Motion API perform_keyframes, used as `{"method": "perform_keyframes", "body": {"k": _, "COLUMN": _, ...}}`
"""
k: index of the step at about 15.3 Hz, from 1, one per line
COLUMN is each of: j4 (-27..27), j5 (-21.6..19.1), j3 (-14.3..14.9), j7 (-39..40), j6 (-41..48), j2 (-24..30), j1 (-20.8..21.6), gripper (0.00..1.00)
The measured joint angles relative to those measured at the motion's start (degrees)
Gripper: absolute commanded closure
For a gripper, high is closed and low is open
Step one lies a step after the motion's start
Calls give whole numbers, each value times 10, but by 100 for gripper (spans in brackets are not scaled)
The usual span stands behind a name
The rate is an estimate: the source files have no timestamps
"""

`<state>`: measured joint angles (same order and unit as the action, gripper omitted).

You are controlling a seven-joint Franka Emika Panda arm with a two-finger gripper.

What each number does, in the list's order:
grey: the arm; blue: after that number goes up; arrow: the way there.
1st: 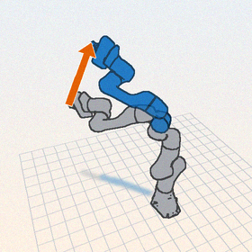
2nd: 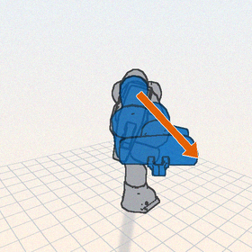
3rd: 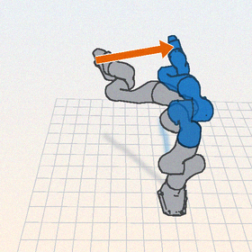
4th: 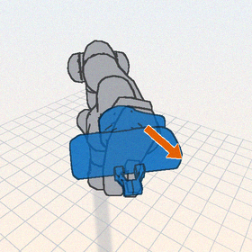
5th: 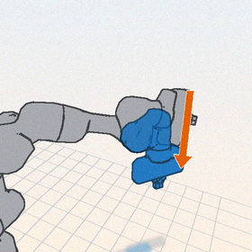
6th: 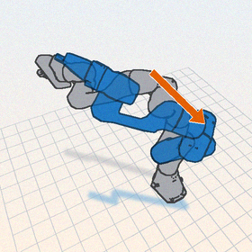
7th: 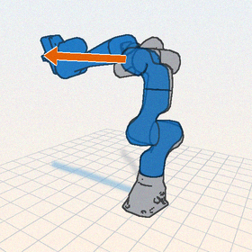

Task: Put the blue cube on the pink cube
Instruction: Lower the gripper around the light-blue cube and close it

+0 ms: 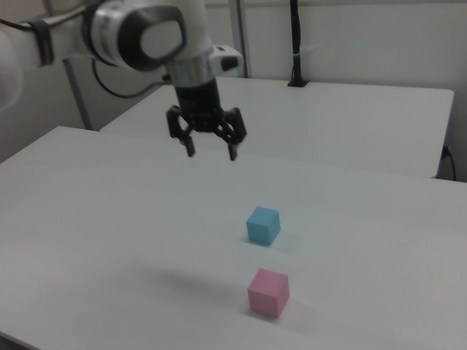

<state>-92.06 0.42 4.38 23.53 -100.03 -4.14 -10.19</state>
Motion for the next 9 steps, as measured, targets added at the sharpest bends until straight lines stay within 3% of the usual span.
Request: {"method": "perform_keyframes", "body": {"k": 9, "j4": -8, "j5": -2, "j3": 0, "j7": -57, "j6": -167, "j2": -122, "j1": -13, "gripper": 0}}
